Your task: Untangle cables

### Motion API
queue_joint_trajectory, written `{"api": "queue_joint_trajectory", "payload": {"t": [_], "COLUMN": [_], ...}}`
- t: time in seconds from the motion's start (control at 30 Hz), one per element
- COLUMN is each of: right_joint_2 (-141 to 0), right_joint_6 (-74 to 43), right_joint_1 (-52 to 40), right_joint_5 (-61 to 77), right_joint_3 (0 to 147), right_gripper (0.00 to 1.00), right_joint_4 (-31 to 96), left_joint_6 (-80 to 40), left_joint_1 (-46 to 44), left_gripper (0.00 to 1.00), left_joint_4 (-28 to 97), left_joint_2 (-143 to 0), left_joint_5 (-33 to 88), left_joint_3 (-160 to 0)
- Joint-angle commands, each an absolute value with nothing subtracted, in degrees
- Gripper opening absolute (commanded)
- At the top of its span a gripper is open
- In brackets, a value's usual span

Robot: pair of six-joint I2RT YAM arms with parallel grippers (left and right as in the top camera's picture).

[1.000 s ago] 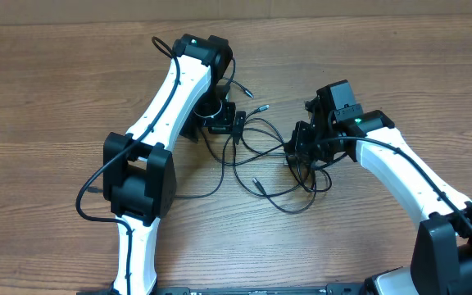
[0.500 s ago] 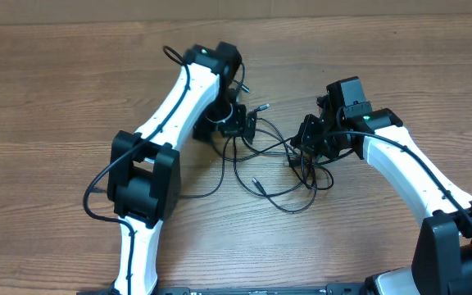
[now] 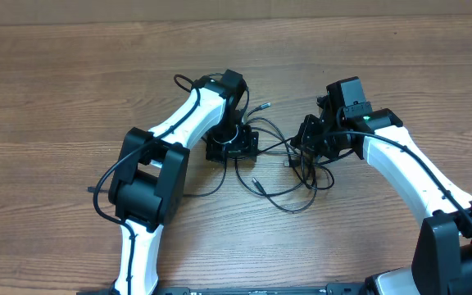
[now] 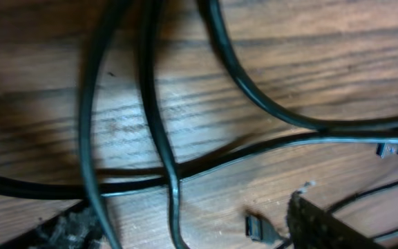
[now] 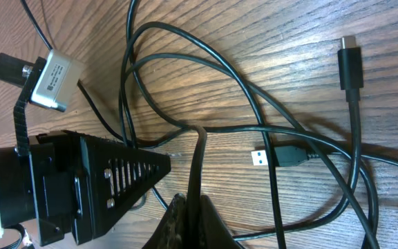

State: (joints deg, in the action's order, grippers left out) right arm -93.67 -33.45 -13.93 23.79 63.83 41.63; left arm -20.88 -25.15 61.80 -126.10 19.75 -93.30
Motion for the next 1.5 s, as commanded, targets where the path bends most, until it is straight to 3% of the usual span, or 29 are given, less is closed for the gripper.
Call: {"api": "queue_joint_trajectory", "payload": {"t": [0.0, 0.17, 0.27, 0.6, 0.67, 0.73, 1.47], "right_joint_2": [-93.9, -93.9, -93.9, -93.9, -93.9, -93.9, -93.9], "right_joint_6": [-33.6, -33.6, -33.6, -33.6, -33.6, -33.6, -33.6], "right_joint_1": [-13.7, -13.7, -13.7, -13.7, -13.7, -13.7, -13.7], "right_joint_5": [24.1, 24.1, 24.1, 24.1, 24.1, 24.0, 22.3], "right_joint_3": [63.6, 63.6, 63.6, 63.6, 63.6, 63.6, 63.6], "right_gripper": [0.04, 0.04, 0.04, 0.04, 0.04, 0.04, 0.04], "right_joint_4": [41.4, 41.4, 41.4, 41.4, 41.4, 41.4, 42.1], "left_joint_6": [-22.5, -23.0, -23.4, -24.9, -25.3, -25.9, -26.0], "left_joint_1": [-25.6, -25.6, -25.6, -25.6, -25.6, -25.6, -25.5], "left_gripper": [0.73, 0.40, 0.33, 0.26, 0.11, 0.04, 0.04], "left_joint_4": [60.1, 61.1, 61.9, 62.4, 62.3, 62.3, 61.2], "left_joint_2": [-127.2, -127.2, -127.2, -127.2, -127.2, -127.2, -127.2], "left_joint_5": [16.4, 9.6, 7.0, 1.6, 1.4, 1.3, 0.8], "left_joint_3": [-90.1, -89.3, -89.3, -89.3, -89.3, -89.3, -89.2]}}
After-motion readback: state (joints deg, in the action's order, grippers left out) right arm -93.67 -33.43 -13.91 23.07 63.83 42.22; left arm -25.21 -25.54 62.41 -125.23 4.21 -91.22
